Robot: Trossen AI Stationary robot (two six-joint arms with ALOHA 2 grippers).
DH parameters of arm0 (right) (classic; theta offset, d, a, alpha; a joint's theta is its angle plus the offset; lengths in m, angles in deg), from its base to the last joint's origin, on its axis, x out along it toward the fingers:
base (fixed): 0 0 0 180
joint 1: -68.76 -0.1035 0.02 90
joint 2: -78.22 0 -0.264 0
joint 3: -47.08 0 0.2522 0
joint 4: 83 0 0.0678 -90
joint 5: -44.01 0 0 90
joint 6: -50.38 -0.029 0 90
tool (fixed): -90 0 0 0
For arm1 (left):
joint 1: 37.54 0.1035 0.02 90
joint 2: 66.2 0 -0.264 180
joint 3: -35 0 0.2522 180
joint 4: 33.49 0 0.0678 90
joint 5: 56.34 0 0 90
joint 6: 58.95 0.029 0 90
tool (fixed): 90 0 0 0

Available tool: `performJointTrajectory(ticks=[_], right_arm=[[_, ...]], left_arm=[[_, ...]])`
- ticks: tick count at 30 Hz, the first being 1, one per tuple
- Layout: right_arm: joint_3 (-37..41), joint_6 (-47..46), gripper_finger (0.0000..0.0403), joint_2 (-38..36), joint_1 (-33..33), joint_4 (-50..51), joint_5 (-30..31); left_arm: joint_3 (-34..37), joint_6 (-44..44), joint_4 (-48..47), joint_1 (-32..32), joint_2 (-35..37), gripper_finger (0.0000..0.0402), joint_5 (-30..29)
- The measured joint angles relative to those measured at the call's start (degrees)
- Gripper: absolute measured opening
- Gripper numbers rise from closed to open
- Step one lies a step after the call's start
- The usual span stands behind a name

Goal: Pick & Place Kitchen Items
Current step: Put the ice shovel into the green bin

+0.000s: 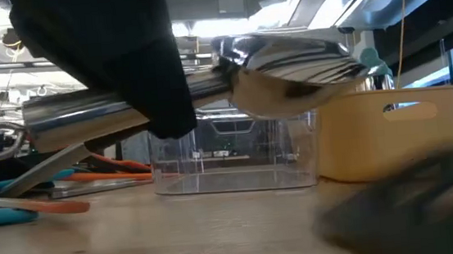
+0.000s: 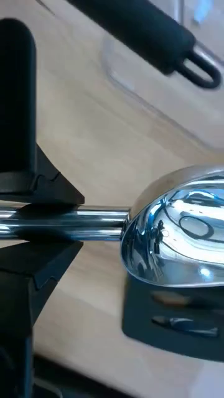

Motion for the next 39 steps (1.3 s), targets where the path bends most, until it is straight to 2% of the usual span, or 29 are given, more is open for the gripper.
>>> performJointTrajectory(ticks=[5,9,13,20,25,29,35,39], right_arm=[[0.0,0.0,0.0202,0.0,0.0,0.02,0.0],[0.0,0.38,0.0202,0.0,0.01,0.36,0.21],[0.0,0.87,0.0202,0.0,0.02,0.42,2.22],[0.0,2.34,0.0202,0.0,0.02,-1.83,5.11],[-0.02,8.18,0.0202,0.14,-0.13,-7.43,8.08],[-0.04,13.16,0.0202,2.9,-1.64,-12.31,11.48],[-0.04,21.96,0.0202,8.01,-3.74,-22.47,12.47],[-0.04,26.62,0.0202,8.99,-5.23,-25.13,12.46]], left_arm=[[-0.11,-0.37,-0.88,0.0,0.35,0.0068,-4.79],[-3.05,-0.35,-3.62,-0.31,0.43,0.0068,-10.73],[-6.97,-0.37,-7.03,-0.93,0.55,0.0068,-20.81],[-13.69,0.13,-11.21,-2.73,0.66,0.0068,-43.31],[-16.33,2.6,-11.37,-3.42,0.68,0.0068,-53.13],[-16.81,2.72,-11.5,-2.82,0.66,0.0068,-56.36],[-18.34,2.63,-11.46,-1.17,0.66,0.0068,-56.83],[-19.36,3.57,-11.16,-0.47,1.45,0.0068,-56.14]])
